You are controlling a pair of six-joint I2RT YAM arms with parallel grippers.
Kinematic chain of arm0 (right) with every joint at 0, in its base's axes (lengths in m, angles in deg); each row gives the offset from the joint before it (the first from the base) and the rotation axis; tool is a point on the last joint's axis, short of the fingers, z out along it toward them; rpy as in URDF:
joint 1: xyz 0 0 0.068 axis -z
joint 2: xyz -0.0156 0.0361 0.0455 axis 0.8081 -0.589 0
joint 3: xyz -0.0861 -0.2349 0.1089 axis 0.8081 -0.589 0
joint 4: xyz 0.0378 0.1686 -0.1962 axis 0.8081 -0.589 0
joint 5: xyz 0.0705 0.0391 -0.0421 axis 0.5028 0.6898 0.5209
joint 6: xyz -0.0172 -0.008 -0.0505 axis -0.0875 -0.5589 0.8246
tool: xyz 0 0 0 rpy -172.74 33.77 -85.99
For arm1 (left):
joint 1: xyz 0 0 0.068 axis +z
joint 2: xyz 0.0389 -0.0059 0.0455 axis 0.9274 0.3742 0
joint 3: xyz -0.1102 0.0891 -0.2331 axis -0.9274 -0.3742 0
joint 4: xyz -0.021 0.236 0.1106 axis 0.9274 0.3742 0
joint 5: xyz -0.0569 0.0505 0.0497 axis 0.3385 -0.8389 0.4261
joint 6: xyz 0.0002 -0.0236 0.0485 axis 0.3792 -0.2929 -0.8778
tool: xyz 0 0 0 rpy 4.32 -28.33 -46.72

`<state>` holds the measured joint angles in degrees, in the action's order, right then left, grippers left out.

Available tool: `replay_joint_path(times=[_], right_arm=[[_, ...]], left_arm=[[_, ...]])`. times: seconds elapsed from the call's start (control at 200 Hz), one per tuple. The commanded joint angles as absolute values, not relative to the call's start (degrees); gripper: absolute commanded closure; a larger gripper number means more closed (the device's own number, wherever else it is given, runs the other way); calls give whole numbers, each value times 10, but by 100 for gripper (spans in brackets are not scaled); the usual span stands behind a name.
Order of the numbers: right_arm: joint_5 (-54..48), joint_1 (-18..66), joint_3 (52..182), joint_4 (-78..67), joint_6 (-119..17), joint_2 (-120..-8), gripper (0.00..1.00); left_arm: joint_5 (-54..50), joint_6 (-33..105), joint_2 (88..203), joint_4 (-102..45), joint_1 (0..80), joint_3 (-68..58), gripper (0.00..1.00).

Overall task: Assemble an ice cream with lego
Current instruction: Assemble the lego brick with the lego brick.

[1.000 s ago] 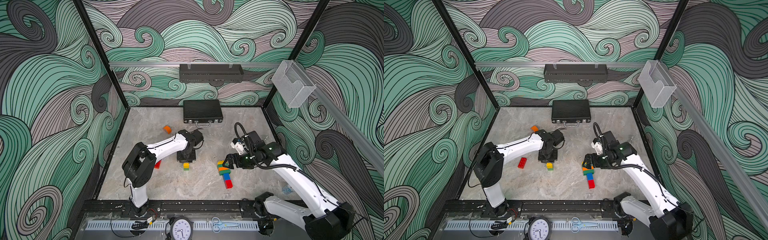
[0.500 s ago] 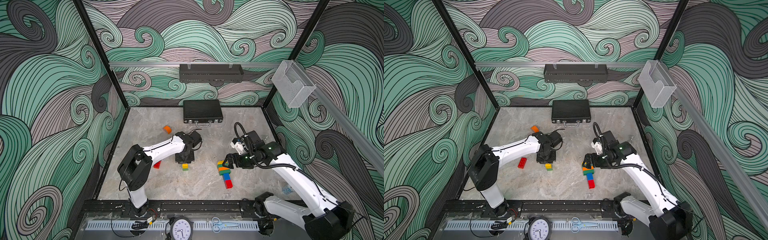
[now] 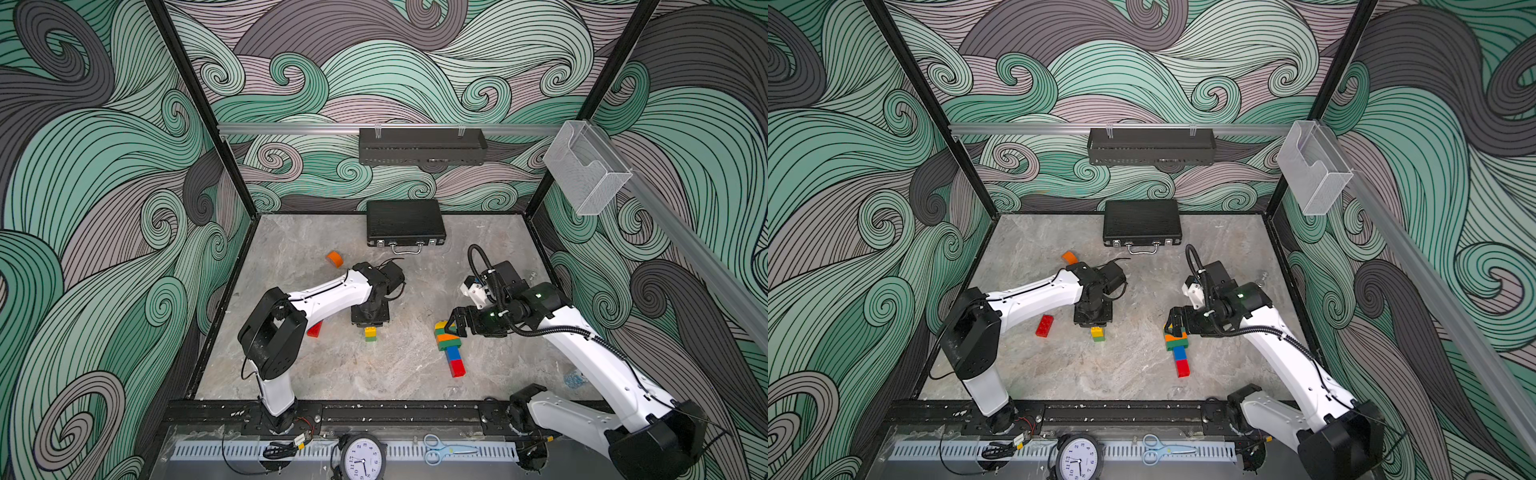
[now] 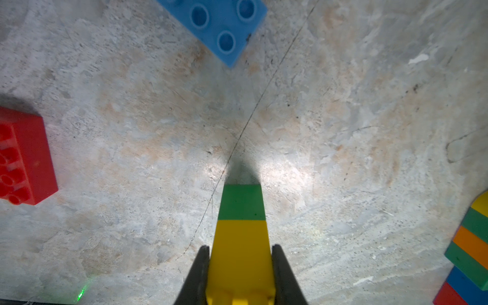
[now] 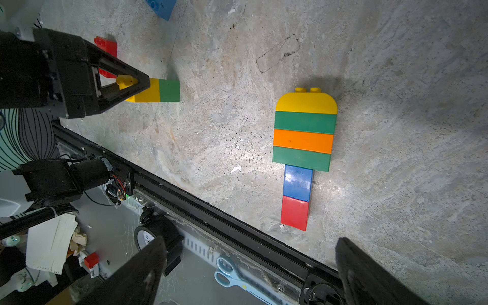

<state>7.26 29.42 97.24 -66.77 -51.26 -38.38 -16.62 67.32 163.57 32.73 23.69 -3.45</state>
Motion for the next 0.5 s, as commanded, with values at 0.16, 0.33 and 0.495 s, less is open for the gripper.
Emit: replay_joint_path(times=[0.16,0.33,0.495], right_arm=[[62,298,985,-671,-511,-374,1],[60,297,984,-671,-511,-372,1],[60,297,982,-671,-510,-369,1]], left_arm=[[-174,665,1646,346,238,-21,74],[-173,662,1647,350,238,-14,70],[-171,663,1647,353,239,-12,64]])
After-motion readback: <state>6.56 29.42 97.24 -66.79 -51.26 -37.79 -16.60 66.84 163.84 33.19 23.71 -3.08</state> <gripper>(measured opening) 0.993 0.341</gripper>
